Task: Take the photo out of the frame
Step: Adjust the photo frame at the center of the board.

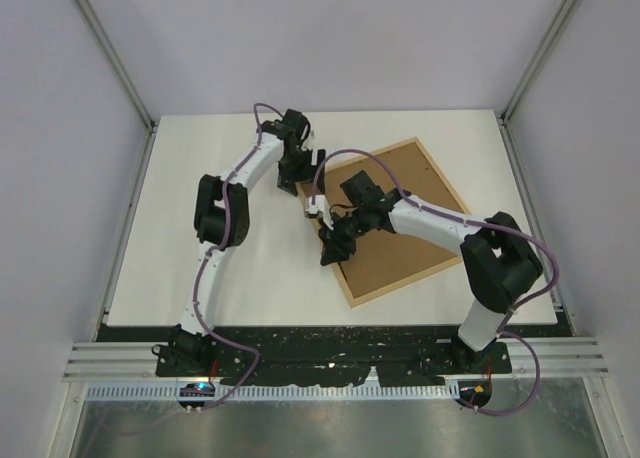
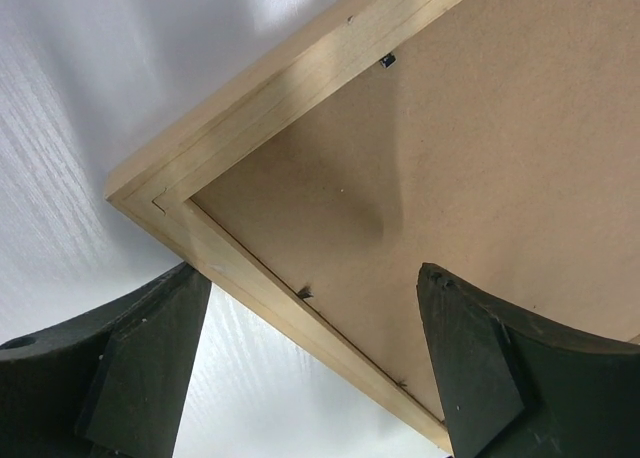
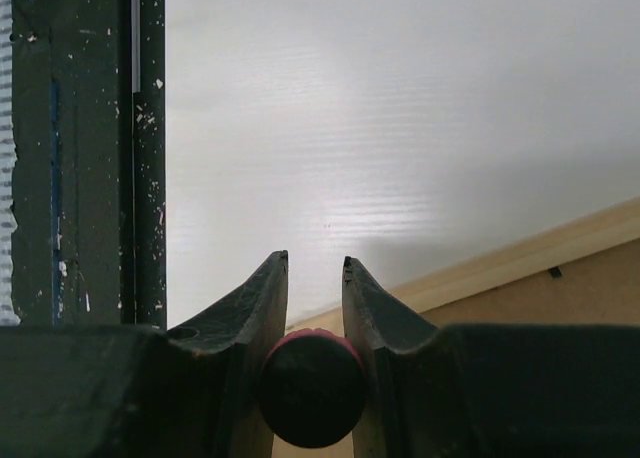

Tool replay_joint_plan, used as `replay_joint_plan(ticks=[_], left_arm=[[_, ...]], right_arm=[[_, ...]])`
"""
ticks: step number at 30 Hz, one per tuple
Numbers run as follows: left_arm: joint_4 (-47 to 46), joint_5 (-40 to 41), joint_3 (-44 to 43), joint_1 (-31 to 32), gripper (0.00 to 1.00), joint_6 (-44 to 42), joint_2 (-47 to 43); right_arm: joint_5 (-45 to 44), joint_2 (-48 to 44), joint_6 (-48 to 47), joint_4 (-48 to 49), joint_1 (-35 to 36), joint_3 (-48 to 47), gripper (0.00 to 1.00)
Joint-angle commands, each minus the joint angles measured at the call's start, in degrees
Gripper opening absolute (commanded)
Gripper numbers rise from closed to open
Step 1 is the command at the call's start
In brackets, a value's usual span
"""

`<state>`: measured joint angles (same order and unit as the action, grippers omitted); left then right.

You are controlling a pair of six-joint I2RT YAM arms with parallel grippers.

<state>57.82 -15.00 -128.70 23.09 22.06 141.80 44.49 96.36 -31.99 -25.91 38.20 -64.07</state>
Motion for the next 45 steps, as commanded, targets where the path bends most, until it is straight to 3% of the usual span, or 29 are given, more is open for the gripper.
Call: replay_joint_plan(ticks=[1,9,13,17,20,24,29,37,45], left_arm=[[-1.8,-1.0,-3.2,0.6,0.89,-0.1,0.6],[-3.6,-3.2,-5.5,0.2,1.0,-0.3,1.2],[-3.9,-3.4,-6.6,-0.2,1.0,-0.9,1.3],[-3.9,-4.7,-3.5,-1.3,1.0,-1.0,-1.3],[-4.3,-5.2,1.1,-1.6,1.0,-1.6,-4.9],[-3.9,-4.7,5.1,-1.6,1.0,-2.4,-8.4],[-3.7,-3.3,7.3,-1.8,1.0,-2.7,-9.8],[-4.2,-3.7,7.0,-2.0,1.0,-1.8,-8.7],[-3.9,-3.5,6.3,-1.7,1.0,0.3,-7.3]], right_arm=[[-0.2,5.2,2.1,3.9,0.4,-5.9,0.08],[2.2,11.2,6.6,6.8,1.8,-10.8,0.08],[0.4,14.6,8.3,7.2,2.1,-14.6,0.08],[-4.3,14.1,4.4,1.1,1.4,-18.8,0.08],[-6.4,8.6,1.7,-6.0,-0.2,-19.2,0.08],[-16.2,0.4,-4.2,-13.3,-1.4,-17.9,0.08],[-27.6,-2.6,-8.7,-19.3,-0.6,-15.7,0.08],[-40.3,-2.3,-11.0,-10.1,4.5,-1.6,0.08],[-44.0,0.1,-11.9,-7.7,9.0,1.3,0.08]])
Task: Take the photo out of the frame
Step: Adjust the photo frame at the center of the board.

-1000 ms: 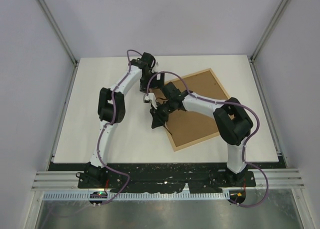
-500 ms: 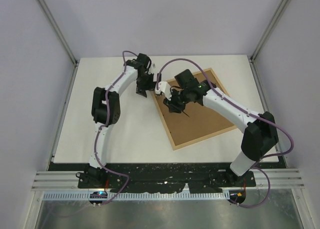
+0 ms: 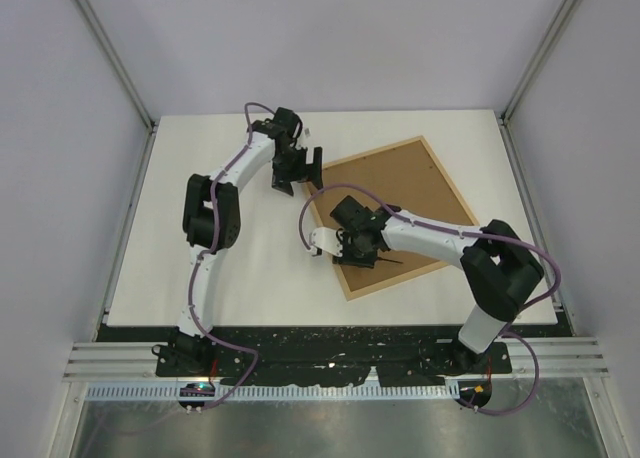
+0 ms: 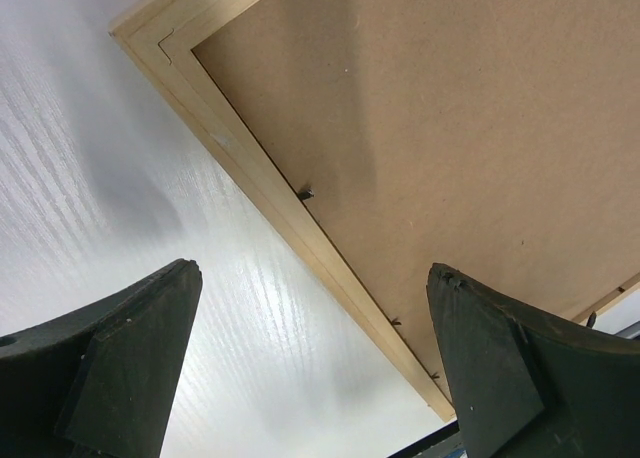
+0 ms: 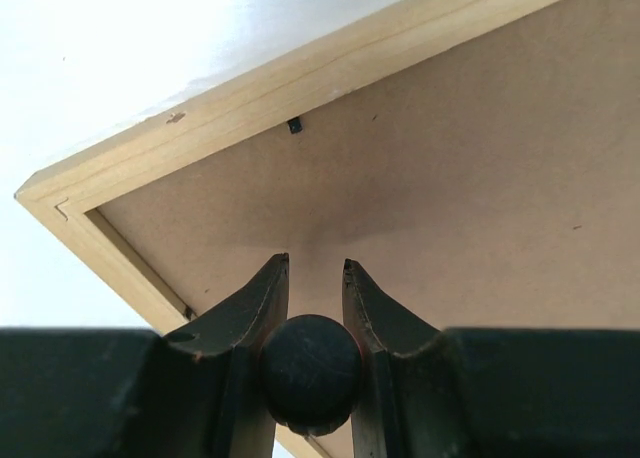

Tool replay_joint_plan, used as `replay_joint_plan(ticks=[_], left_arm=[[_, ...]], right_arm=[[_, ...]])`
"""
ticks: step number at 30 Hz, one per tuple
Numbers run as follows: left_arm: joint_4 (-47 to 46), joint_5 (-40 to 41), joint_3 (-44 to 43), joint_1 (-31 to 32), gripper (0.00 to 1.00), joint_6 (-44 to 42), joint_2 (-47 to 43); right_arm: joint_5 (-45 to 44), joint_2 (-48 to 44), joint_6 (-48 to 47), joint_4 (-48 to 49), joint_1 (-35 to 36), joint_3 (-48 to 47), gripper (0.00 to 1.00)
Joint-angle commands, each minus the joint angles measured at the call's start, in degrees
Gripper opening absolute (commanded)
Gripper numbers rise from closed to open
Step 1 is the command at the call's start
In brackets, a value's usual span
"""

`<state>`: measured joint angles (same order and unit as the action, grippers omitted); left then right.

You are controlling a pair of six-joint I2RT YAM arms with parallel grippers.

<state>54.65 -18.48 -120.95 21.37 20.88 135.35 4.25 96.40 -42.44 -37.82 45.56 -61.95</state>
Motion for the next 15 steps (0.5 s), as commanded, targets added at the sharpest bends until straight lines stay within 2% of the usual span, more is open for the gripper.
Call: replay_joint_plan(ticks=[1,7,15], left_arm=[[-0.8,-0.1,-0.9,0.3,1.0,2.0,-0.9],[-1.9,-1.4,-0.2,2.3,1.0,3.3,0.2],[-1.5,-2.0,-4.1,4.5,1.0,4.0,3.6]], right_arm=[[-3.9,1.1,-1.4,4.5,2.3,-0.9,0.08],[-2.0,4.4,-0.2,4.7,5.1,-3.1,0.08],[2.2,7.1,2.4,5.0,7.7,-8.1,0.08]])
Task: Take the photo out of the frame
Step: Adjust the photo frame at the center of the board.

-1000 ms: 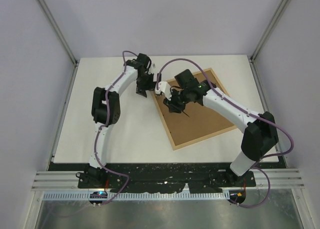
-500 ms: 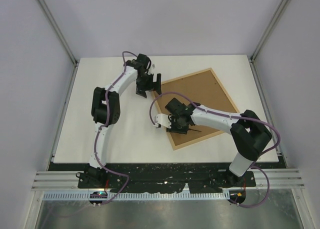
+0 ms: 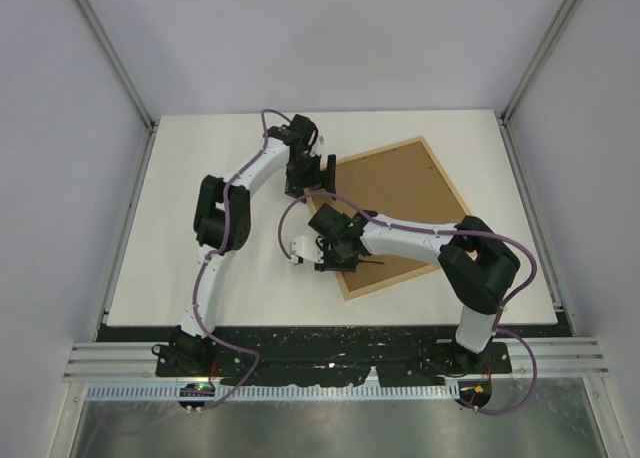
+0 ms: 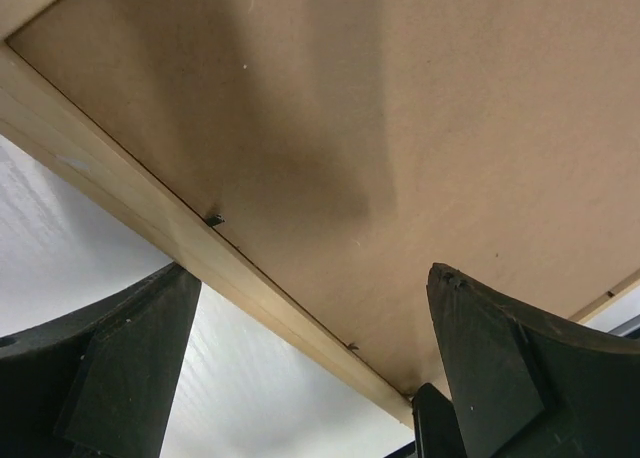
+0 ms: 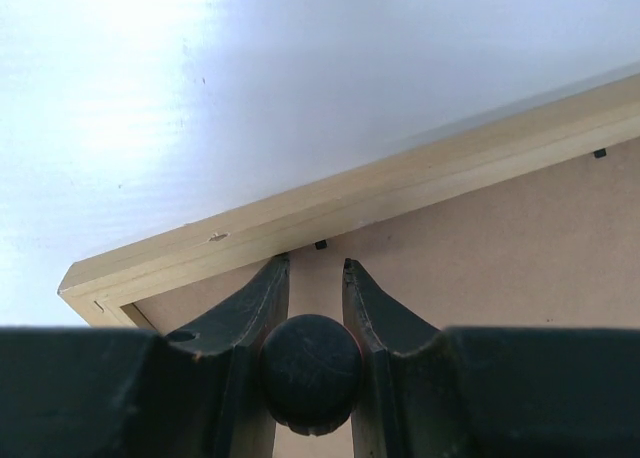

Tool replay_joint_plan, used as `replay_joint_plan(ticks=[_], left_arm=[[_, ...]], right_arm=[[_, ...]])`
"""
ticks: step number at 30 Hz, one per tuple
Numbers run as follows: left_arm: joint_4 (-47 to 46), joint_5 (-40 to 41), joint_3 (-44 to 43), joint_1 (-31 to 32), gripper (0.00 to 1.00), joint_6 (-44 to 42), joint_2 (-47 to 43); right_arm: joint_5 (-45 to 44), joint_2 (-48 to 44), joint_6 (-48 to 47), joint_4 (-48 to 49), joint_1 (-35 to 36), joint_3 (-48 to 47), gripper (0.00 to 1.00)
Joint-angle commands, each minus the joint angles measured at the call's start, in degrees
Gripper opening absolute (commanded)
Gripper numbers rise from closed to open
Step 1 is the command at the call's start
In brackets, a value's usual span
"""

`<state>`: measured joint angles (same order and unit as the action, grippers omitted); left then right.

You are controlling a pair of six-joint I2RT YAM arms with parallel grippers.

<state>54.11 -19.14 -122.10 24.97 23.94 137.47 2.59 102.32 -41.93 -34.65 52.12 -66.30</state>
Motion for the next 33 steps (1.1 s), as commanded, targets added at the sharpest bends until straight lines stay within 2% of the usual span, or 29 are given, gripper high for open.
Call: replay_joint_plan(ticks=[1,12,16,21,24,28,33], left_arm=[[-0.9,-1.3,-3.4,0.9,1.0,1.0,1.9],[0.2,0.6,-6.0,0.5,1.0,-0.5,2.3],[0.7,0.8,-1.4,-0.3,1.0,-2.8,-1.4],[2.2,1.2,3.9,-1.5,1.0,-6.8,-8.0],[2.8,0.3,8.8,-1.6,1.0,-9.1,-12.5],[3.5,-3.9,16.0,-1.1,1.0,-10.4,-16.4],[0.3,-6.6,28.8,1.7,1.0,-10.1,-19.6]], right_arm=[[4.3,1.5,2.4,1.9,1.3,-4.2,0.08],[5.4,9.9,5.8,5.3,2.6,-14.5,0.08],[4.5,5.3,4.4,4.3,1.6,-11.8,0.08],[10.1,-5.4,5.5,-4.0,-2.7,-11.9,0.08],[13.5,-13.5,5.9,-6.6,-9.6,-9.0,0.08],[14.1,-20.7,5.3,-7.4,-22.3,-3.1,0.08],[14.7,-20.8,2.9,-9.3,-42.2,-0.7,0.08]])
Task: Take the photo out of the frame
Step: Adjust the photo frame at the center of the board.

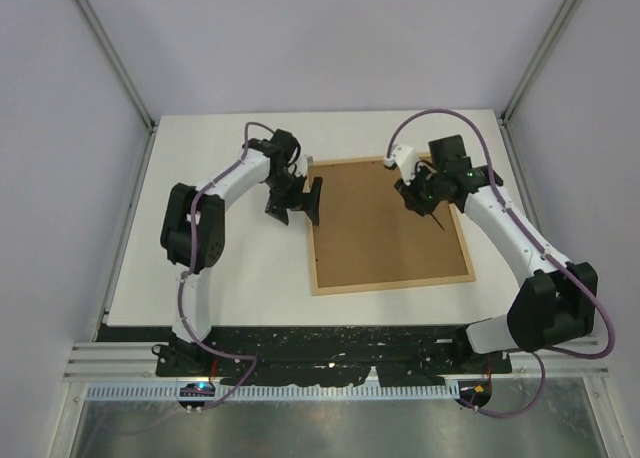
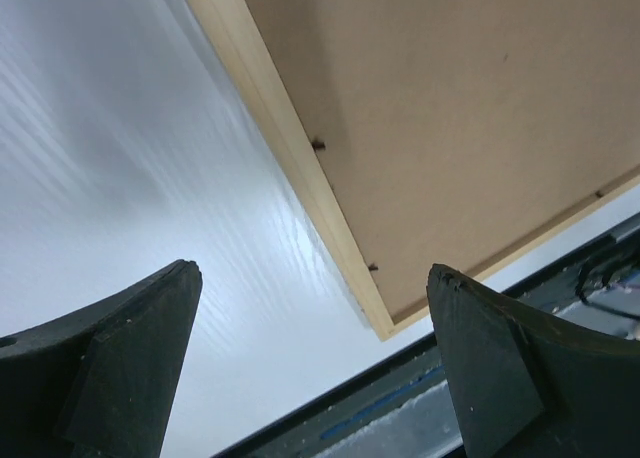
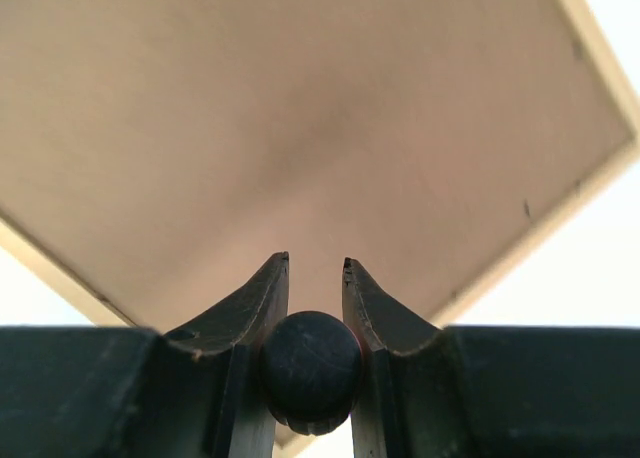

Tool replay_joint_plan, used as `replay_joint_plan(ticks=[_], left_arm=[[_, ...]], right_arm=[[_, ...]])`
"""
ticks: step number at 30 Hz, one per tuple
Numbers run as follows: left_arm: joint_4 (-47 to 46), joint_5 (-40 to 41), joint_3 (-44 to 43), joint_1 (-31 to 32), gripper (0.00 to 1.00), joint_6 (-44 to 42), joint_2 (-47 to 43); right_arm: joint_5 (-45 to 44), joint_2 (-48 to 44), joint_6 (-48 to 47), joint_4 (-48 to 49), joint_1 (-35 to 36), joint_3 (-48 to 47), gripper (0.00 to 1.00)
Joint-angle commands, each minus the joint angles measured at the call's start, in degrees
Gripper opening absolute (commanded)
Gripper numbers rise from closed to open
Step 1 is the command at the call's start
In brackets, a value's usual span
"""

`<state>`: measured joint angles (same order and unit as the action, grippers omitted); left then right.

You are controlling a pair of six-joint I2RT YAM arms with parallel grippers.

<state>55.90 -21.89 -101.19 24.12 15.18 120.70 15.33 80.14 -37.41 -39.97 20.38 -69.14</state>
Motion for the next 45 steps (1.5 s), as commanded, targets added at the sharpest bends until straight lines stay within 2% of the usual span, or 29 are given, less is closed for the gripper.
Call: replay_joint_plan(ticks=[1,4,6,13,17,20,26,32,34,40,45], left_arm=[[-2.3,-4.6,10.5,3.2,1.0,-1.2,-3.5],[-4.3,-5.9,13.9,5.4,1.0,0.0,-5.4],[-5.1,-6.1,15.1,6.8,1.0,0.9,-6.4],[-7.1,-6.3,17.4,8.8,0.99,4.4,-6.5],[-7.6,-3.4,18.7,9.3,0.95,5.4,-7.0],[-8.6,-1.0,20.0,9.4,0.83,6.9,-7.3],[-8.7,1.7,19.3,10.6,0.67,8.1,-6.4],[-7.1,4.1,16.3,10.7,0.61,7.5,-2.9],[-6.8,4.9,15.8,10.8,0.55,7.3,-2.2],[-6.2,5.4,14.1,10.9,0.46,7.5,-0.6],[-5.6,5.5,12.9,11.5,0.45,7.4,0.3]], right_arm=[[2.9,2.4,-1.6,-4.1,-13.0,2.1,0.08],[3.9,5.9,-1.6,-3.7,-21.8,1.3,0.08],[3.5,7.9,-1.4,-2.0,-25.0,1.5,0.08],[2.4,12.9,0.2,2.7,-30.8,3.5,0.08],[0.4,15.5,1.6,6.8,-31.5,5.2,0.08],[-1.2,16.7,3.0,10.0,-31.5,5.5,0.08],[-1.7,17.4,4.4,11.8,-32.0,5.5,0.08],[-1.3,17.0,5.1,12.9,-32.1,7.0,0.08],[-1.2,16.5,5.2,13.2,-32.1,7.6,0.08],[-0.4,14.3,5.5,14.0,-32.1,9.6,0.08],[0.2,12.9,5.6,14.2,-32.1,10.3,0.08]])
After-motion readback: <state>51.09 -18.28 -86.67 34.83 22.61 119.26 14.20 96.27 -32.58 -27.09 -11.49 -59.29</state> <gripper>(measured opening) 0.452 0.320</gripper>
